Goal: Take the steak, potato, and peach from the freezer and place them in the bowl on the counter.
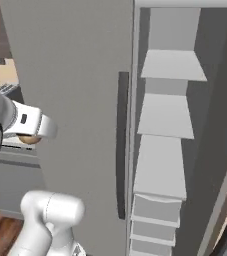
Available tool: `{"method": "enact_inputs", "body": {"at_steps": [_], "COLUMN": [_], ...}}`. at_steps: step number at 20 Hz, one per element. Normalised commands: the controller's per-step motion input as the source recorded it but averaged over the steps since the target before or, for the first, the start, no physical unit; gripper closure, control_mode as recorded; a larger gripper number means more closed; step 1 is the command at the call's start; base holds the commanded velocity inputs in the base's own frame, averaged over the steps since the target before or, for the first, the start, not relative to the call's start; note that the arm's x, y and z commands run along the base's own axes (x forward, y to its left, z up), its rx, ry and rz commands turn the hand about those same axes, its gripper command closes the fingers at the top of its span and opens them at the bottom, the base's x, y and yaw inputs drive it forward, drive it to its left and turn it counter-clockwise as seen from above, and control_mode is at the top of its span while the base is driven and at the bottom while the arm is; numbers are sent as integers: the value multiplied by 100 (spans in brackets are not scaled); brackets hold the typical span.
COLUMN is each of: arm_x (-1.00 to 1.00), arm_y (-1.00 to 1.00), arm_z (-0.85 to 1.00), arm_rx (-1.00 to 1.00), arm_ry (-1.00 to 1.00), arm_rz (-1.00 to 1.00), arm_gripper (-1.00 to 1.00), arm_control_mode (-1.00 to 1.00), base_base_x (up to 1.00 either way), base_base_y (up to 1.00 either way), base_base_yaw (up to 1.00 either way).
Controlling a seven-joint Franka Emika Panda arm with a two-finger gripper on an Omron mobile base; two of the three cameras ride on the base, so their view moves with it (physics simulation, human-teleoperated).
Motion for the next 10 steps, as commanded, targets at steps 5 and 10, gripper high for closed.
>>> {"method": "enact_inputs", "body": {"at_steps": [5, 10], "arm_x": [0, 0], "arm_y": [0, 0], "arm_z": [0, 0], "arm_rx": [0, 0], "arm_ry": [0, 0], "arm_rz": [0, 0], "arm_gripper": [100, 100], "arm_control_mode": [100, 100], "base_base_x": [0, 1], "base_base_y": [100, 100], "base_base_yaw": [0, 0]}}
